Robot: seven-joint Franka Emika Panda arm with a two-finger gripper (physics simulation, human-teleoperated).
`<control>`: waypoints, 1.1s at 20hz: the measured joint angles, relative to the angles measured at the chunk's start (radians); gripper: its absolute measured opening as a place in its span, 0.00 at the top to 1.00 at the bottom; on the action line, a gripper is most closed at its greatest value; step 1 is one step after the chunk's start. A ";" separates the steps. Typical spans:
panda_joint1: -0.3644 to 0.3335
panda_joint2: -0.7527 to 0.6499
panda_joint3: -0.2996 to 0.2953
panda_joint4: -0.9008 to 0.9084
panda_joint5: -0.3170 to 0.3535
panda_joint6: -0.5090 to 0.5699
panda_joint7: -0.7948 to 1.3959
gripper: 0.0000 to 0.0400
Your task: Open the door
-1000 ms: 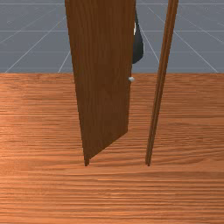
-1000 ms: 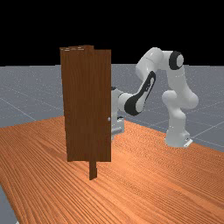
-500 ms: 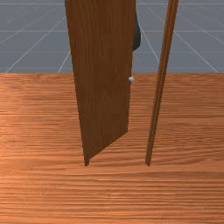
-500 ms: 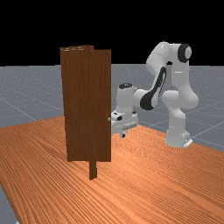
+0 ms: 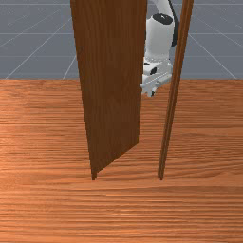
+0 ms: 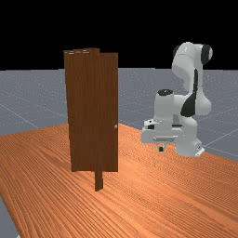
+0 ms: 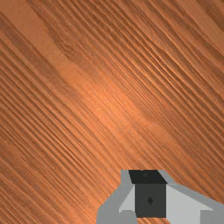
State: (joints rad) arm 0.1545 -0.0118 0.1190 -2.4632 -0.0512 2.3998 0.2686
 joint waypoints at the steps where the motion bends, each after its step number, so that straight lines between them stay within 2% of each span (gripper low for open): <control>1: 0.053 0.039 0.027 0.052 -0.003 -0.019 0.072 1.00; 4: 0.150 0.122 0.080 0.166 -0.042 -0.061 -0.011 1.00; 6: 0.166 0.137 0.097 0.186 -0.060 -0.063 -0.108 1.00; 8: 0.184 0.213 0.082 0.301 -0.134 -0.138 -0.104 1.00; 10: 0.204 0.354 0.045 0.521 -0.197 -0.256 -0.111 1.00; 11: 0.201 0.440 0.031 0.659 -0.194 -0.295 -0.149 1.00; 12: 0.155 0.505 0.055 0.754 -0.143 -0.266 -0.289 1.00; 15: 0.164 0.848 0.029 1.349 -0.150 -0.504 -0.386 1.00; 17: 0.162 0.869 0.017 1.372 -0.140 -0.519 -0.326 1.00; 18: 0.173 0.970 0.010 1.555 -0.141 -0.598 -0.345 1.00; 19: 0.177 1.018 0.010 1.645 -0.144 -0.635 -0.379 1.00; 20: 0.178 1.027 0.006 1.657 -0.141 -0.642 -0.358 1.00; 22: 0.111 0.922 0.043 1.451 -0.171 -0.529 -0.600 1.00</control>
State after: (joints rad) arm 0.2660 0.9102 0.1620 -1.0125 -0.2222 1.8705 -0.3319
